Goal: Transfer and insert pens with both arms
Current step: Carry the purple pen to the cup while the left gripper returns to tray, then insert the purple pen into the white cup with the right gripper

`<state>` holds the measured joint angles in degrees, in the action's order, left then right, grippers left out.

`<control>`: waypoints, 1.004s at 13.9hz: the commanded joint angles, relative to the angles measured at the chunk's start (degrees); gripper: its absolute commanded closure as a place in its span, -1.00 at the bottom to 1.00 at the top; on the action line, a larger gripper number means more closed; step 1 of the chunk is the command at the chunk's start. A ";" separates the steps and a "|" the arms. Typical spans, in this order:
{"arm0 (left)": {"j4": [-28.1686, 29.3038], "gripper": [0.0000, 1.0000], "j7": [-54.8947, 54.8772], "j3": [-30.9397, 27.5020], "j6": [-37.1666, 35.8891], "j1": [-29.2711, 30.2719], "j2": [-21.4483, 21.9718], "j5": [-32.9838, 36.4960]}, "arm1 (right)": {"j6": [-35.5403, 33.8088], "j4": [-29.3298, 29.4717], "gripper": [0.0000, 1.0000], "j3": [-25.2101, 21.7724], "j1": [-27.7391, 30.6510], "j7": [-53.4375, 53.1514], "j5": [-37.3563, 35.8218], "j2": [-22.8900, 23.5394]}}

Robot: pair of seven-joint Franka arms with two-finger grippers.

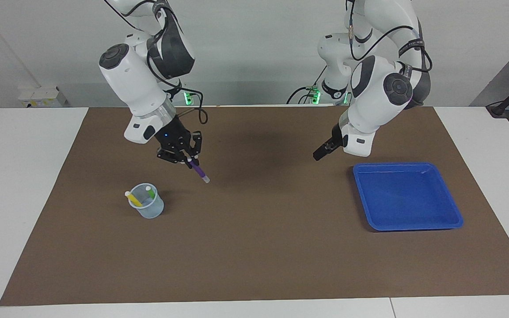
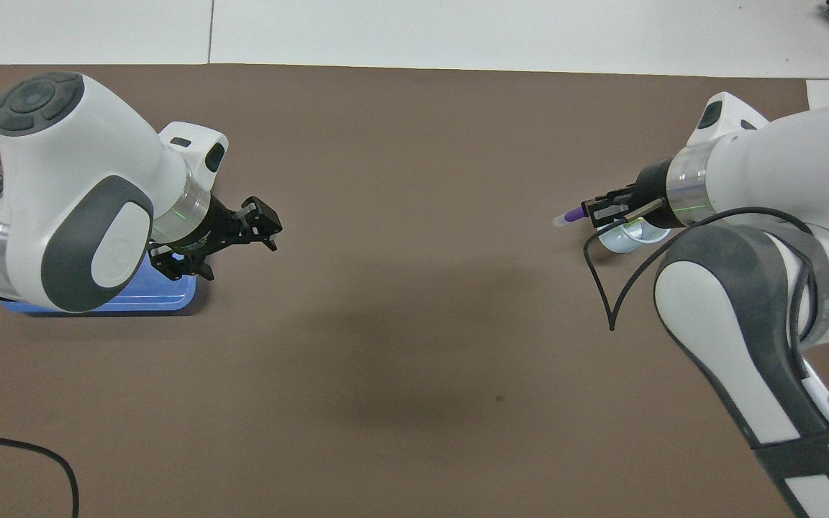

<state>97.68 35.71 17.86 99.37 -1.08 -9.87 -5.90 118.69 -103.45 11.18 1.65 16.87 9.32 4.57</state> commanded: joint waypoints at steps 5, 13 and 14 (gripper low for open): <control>-3.80 -1.00 -20.12 -0.46 0.65 -0.33 1.08 12.66 | 2.50 0.89 1.00 0.77 7.13 13.62 -8.53 0.79; -6.63 -1.00 -27.71 -1.43 0.30 3.27 5.12 12.58 | 11.03 -5.35 1.00 0.77 7.93 13.89 -8.44 2.90; -6.54 -1.00 -28.41 -1.51 -0.31 4.41 5.82 12.15 | 12.17 -6.32 1.00 0.77 7.49 13.72 -8.44 2.90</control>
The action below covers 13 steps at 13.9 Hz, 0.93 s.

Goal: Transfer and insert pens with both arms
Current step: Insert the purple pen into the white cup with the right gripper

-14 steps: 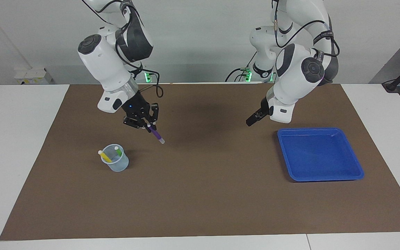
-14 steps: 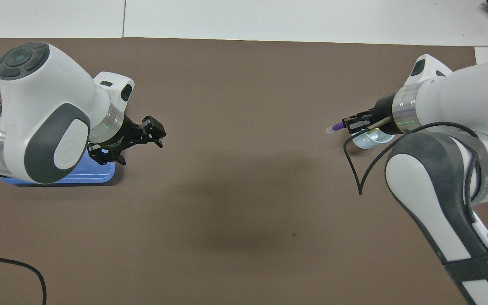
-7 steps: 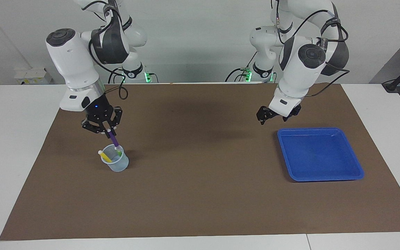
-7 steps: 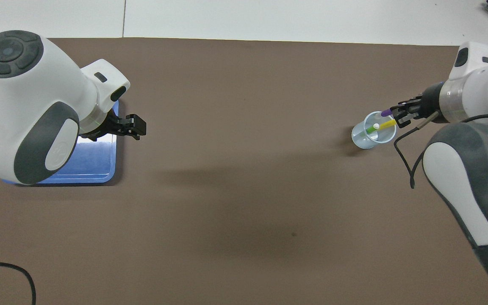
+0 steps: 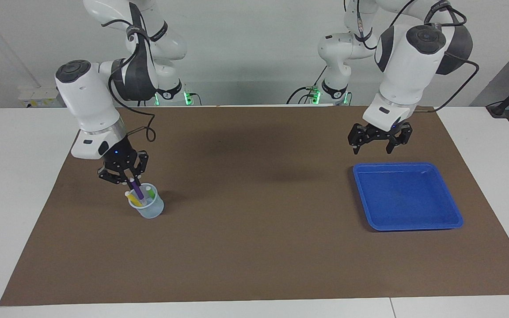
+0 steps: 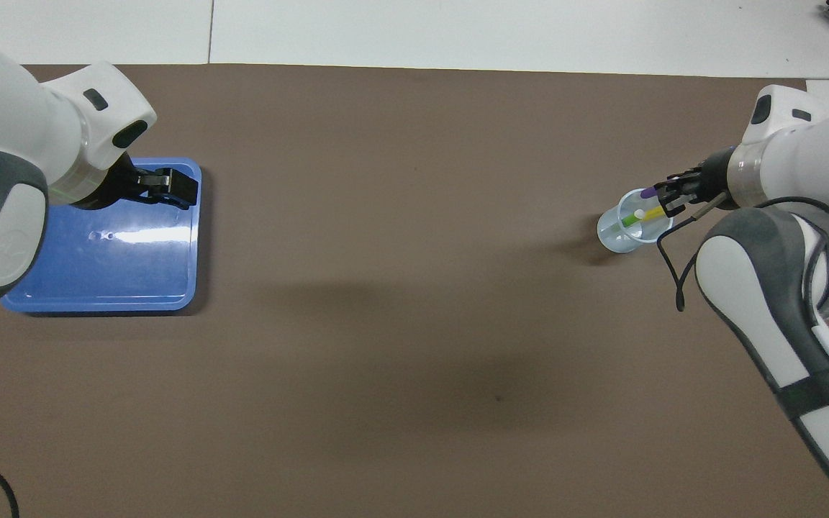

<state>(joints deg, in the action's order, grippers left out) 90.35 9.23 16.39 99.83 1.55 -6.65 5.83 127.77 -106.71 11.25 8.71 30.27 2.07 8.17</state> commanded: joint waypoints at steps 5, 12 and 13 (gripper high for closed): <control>1.05 -1.00 -2.29 0.58 -2.62 3.81 6.20 0.15 | 5.55 -5.95 1.00 0.71 1.22 0.67 -1.19 -0.34; 2.02 -1.00 -5.09 0.22 -5.61 5.13 9.37 -6.18 | 6.26 -6.23 0.79 0.71 1.57 0.14 -1.19 0.71; 2.89 -1.00 -6.06 0.23 -5.62 5.13 9.98 -6.18 | 6.35 -6.23 0.41 0.71 1.57 0.05 -1.19 0.71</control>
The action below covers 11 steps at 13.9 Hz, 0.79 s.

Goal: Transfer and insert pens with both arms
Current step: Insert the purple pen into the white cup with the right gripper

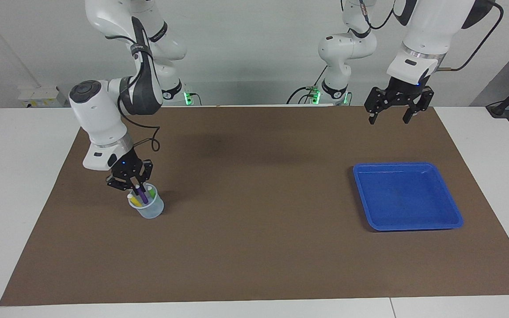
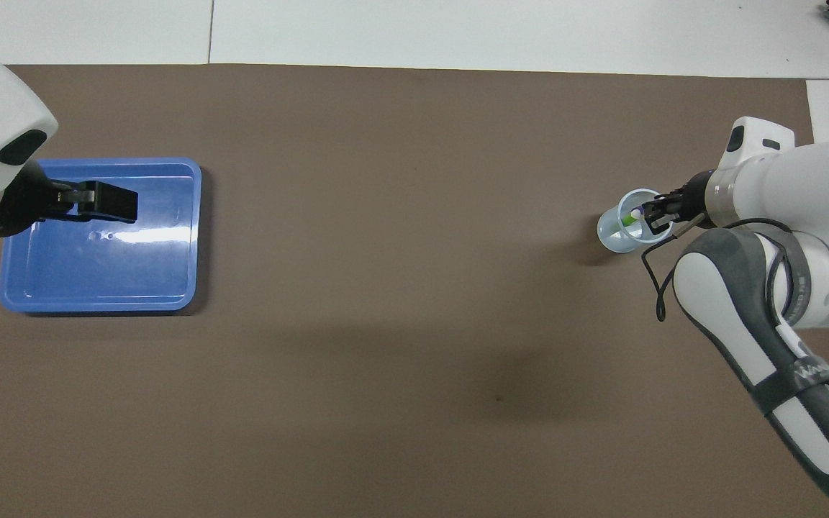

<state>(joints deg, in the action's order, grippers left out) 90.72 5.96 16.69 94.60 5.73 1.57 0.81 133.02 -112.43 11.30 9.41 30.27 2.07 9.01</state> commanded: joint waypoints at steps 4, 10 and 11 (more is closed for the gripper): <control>3.94 -1.00 -2.88 0.10 0.14 0.33 2.56 -1.16 | 1.54 -0.51 -0.29 0.65 0.87 0.14 -1.19 -0.13; 2.62 -1.00 -5.25 0.10 -1.79 1.13 2.48 -0.81 | 1.10 -0.25 -0.50 0.65 0.96 0.31 -1.19 -0.04; 2.80 -1.00 -5.08 0.10 -1.70 0.78 2.56 -0.89 | 0.75 -0.07 -0.50 0.65 0.96 0.31 -1.19 -0.04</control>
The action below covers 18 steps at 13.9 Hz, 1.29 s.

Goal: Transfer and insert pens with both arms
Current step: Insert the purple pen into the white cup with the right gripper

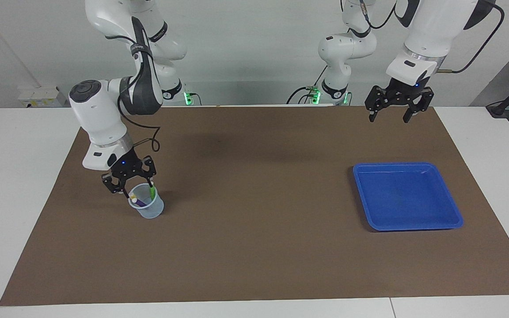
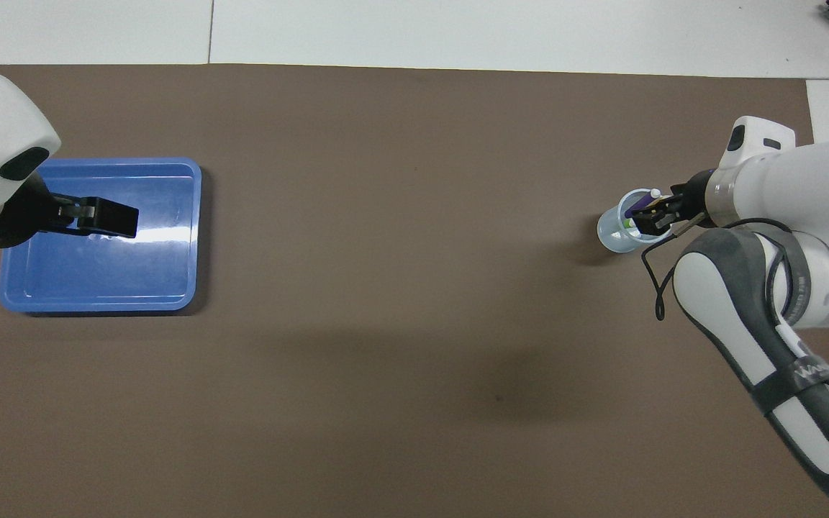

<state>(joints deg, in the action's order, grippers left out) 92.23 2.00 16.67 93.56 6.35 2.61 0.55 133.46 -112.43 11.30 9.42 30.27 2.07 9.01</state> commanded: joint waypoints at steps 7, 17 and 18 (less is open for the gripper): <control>1.64 -1.00 -0.86 0.11 -0.74 0.68 1.61 -0.64 | -3.46 2.91 -0.50 0.74 0.87 0.40 -0.40 -0.04; 1.73 -1.00 -0.77 0.11 -0.74 0.68 1.70 -0.64 | -17.00 14.86 -1.00 1.18 -0.10 -2.05 3.73 -1.19; 1.73 -1.00 -0.86 0.11 -0.83 0.68 1.61 -0.64 | -17.18 15.04 -1.00 1.27 -0.53 -3.36 4.00 -1.36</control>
<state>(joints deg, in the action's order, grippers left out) 92.51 1.98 16.76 93.35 6.40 2.62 0.55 118.33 -99.29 12.14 9.15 29.21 4.99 7.68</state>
